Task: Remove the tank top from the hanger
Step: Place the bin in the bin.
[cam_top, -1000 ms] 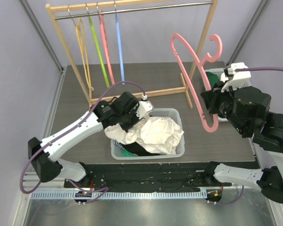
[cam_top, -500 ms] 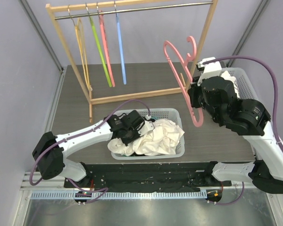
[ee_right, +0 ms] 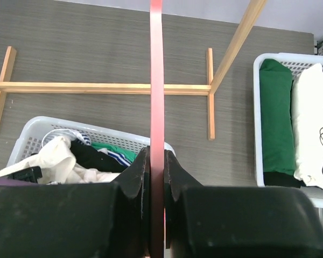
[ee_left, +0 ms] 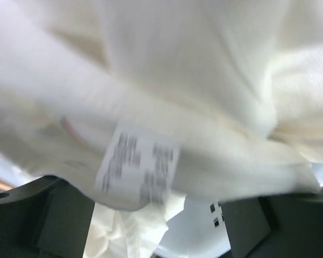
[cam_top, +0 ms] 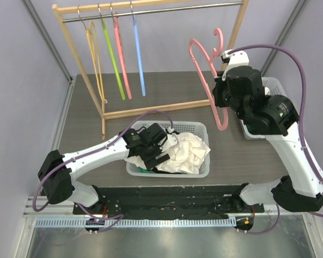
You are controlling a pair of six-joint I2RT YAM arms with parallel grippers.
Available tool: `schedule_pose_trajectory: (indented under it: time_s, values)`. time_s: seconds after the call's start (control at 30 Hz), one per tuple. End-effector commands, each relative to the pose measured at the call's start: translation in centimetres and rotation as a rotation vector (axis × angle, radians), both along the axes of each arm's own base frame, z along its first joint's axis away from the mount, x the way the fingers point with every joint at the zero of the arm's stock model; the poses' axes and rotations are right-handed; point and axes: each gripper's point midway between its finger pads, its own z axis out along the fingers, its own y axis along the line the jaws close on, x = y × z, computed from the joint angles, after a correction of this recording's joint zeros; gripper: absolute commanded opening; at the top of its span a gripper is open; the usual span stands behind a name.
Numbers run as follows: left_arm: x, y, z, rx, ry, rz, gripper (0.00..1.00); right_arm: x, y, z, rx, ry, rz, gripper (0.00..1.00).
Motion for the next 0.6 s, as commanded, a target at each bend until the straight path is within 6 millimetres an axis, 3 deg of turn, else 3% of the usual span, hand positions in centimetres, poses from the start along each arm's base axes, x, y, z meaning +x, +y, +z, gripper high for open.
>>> schedule_pose_trajectory:
  time_s: [0.0, 0.03, 0.1, 0.17, 0.2, 0.27, 0.4, 0.57]
  values:
    - [1.8, -0.8, 6.7, -0.115, -0.127, 0.061, 0.9, 0.9, 0.7, 3.9, 0.043, -0.079, 0.05, 0.01]
    - [1.7, -0.6, 7.5, -0.119, -0.128, 0.062, 0.99, 1.1, 0.8, 4.3, 0.042, -0.086, 0.054, 0.01]
    - [1.6, -1.2, 10.7, -0.185, -0.152, 0.048, 1.0, 1.6, 1.2, 5.7, 0.046, -0.115, 0.061, 0.01]
    - [0.5, -1.2, 12.3, -0.217, -0.121, 0.005, 1.0, 1.9, 1.4, 7.1, 0.066, -0.149, 0.062, 0.01]
    - [0.2, -1.5, 14.3, -0.264, -0.136, -0.013, 1.0, 2.5, 1.9, 7.1, 0.063, -0.15, 0.063, 0.01]
    - [-1.6, -1.5, 15.5, -0.29, -0.075, -0.083, 1.0, 3.0, 2.5, 7.6, 0.07, -0.162, 0.077, 0.01]
    - [-4.2, -0.9, 20.4, -0.376, -0.06, -0.193, 1.0, 5.1, 4.2, 7.9, 0.08, -0.188, 0.097, 0.01]
    - [-4.0, 0.5, 25.8, -0.46, -0.21, -0.207, 1.0, 7.5, 5.2, 8.9, 0.115, -0.224, 0.105, 0.01]
